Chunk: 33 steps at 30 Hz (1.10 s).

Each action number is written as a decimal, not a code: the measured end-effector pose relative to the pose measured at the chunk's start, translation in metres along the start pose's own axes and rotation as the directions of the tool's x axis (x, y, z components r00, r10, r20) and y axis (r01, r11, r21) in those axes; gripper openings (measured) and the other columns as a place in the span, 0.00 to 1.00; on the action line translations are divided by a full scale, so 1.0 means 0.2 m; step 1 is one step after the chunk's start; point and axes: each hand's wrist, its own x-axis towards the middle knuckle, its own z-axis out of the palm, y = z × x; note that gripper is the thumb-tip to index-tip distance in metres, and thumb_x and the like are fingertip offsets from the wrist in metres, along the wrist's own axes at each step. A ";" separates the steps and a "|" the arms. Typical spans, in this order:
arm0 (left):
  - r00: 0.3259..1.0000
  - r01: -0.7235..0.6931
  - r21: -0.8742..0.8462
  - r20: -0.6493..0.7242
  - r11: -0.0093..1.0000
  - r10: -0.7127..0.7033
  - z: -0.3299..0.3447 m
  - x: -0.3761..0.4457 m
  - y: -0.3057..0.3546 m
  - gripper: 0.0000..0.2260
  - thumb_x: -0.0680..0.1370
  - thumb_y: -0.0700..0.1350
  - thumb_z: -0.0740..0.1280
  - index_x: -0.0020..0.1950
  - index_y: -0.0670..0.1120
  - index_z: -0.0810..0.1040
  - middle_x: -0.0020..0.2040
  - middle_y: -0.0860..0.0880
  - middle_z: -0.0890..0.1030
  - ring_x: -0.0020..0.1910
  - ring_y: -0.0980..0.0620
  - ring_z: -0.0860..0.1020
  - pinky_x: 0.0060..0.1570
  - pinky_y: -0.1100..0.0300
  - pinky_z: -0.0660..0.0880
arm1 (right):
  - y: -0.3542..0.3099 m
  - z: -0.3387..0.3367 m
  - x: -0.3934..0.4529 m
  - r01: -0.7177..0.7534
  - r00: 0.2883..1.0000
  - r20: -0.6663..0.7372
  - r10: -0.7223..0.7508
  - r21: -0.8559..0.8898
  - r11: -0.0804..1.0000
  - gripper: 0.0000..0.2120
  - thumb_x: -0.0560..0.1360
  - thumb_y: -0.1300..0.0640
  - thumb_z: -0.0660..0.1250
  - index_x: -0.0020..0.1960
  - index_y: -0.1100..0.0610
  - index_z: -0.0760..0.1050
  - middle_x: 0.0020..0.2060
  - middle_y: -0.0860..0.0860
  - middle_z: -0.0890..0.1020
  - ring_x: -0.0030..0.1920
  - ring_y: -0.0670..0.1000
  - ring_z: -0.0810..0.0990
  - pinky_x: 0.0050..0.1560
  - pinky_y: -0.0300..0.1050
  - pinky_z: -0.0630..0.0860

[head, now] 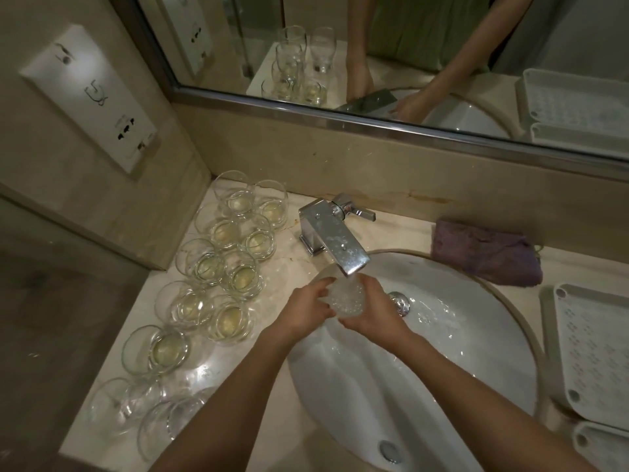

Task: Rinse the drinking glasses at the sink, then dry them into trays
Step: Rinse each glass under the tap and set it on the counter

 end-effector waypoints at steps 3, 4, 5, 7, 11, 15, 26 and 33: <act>1.000 0.011 0.011 -0.007 1.000 -0.011 0.00 -0.01 -0.03 0.28 0.72 0.35 0.72 0.71 0.48 0.71 0.52 0.48 0.78 0.46 0.53 0.79 0.38 0.77 0.70 | 0.01 -0.03 0.04 0.067 0.991 0.133 -0.025 -0.321 0.945 0.41 0.68 0.54 0.76 0.73 0.59 0.58 0.67 0.53 0.67 0.62 0.53 0.73 0.56 0.41 0.71; 1.000 0.002 0.024 -0.011 1.000 -0.002 0.01 -0.01 -0.02 0.28 0.72 0.35 0.72 0.71 0.48 0.71 0.51 0.48 0.78 0.47 0.53 0.78 0.38 0.77 0.69 | 0.02 -0.04 0.05 0.047 0.990 0.140 -0.004 -0.306 0.951 0.41 0.67 0.53 0.77 0.73 0.59 0.58 0.67 0.53 0.67 0.62 0.53 0.73 0.55 0.40 0.70; 1.000 -0.003 0.034 -0.012 0.999 0.003 0.01 -0.01 -0.01 0.28 0.72 0.36 0.72 0.71 0.48 0.71 0.52 0.47 0.79 0.50 0.52 0.78 0.38 0.76 0.68 | 0.01 -0.05 0.06 0.012 0.991 0.134 0.023 -0.254 0.967 0.41 0.66 0.54 0.78 0.72 0.59 0.60 0.66 0.53 0.68 0.61 0.52 0.73 0.53 0.38 0.70; 1.000 -0.002 0.045 0.011 0.999 0.001 0.01 0.00 0.02 0.29 0.72 0.37 0.73 0.71 0.49 0.71 0.53 0.47 0.78 0.54 0.53 0.77 0.42 0.74 0.68 | 0.03 -0.06 0.07 -0.087 0.990 0.105 0.096 -0.089 0.992 0.37 0.64 0.58 0.80 0.66 0.57 0.65 0.60 0.52 0.73 0.54 0.47 0.75 0.44 0.30 0.69; 0.999 0.013 0.071 0.050 0.997 -0.016 -0.01 0.04 0.00 0.29 0.70 0.38 0.75 0.69 0.49 0.73 0.49 0.50 0.76 0.48 0.55 0.76 0.47 0.69 0.70 | 0.04 -0.04 0.03 -0.098 0.992 0.084 0.099 -0.012 0.995 0.36 0.64 0.61 0.78 0.66 0.56 0.64 0.57 0.49 0.73 0.55 0.49 0.75 0.38 0.28 0.69; 1.000 -0.015 0.045 -0.005 0.999 0.016 0.01 0.01 -0.02 0.26 0.73 0.36 0.71 0.70 0.49 0.73 0.57 0.46 0.79 0.52 0.56 0.75 0.46 0.72 0.67 | 0.06 0.01 0.03 -0.011 0.999 0.049 0.017 -0.124 0.992 0.40 0.65 0.59 0.77 0.71 0.58 0.60 0.62 0.51 0.68 0.59 0.51 0.73 0.50 0.38 0.70; 0.994 -0.107 -0.106 0.026 0.989 0.110 0.09 0.05 -0.04 0.38 0.66 0.42 0.78 0.74 0.46 0.67 0.69 0.51 0.69 0.67 0.53 0.70 0.62 0.66 0.70 | 0.03 0.03 0.04 -0.380 0.889 0.156 0.432 0.777 0.502 0.13 0.73 0.59 0.72 0.54 0.62 0.75 0.48 0.59 0.82 0.47 0.57 0.83 0.47 0.51 0.82; 0.998 -0.014 -0.528 -0.057 0.849 -0.020 0.08 0.03 -0.01 0.19 0.73 0.34 0.72 0.60 0.45 0.71 0.54 0.47 0.76 0.46 0.52 0.80 0.46 0.62 0.79 | 0.03 -0.01 0.05 -0.460 0.857 0.320 0.404 0.828 0.319 0.17 0.77 0.49 0.65 0.54 0.64 0.77 0.47 0.60 0.84 0.46 0.56 0.85 0.47 0.47 0.82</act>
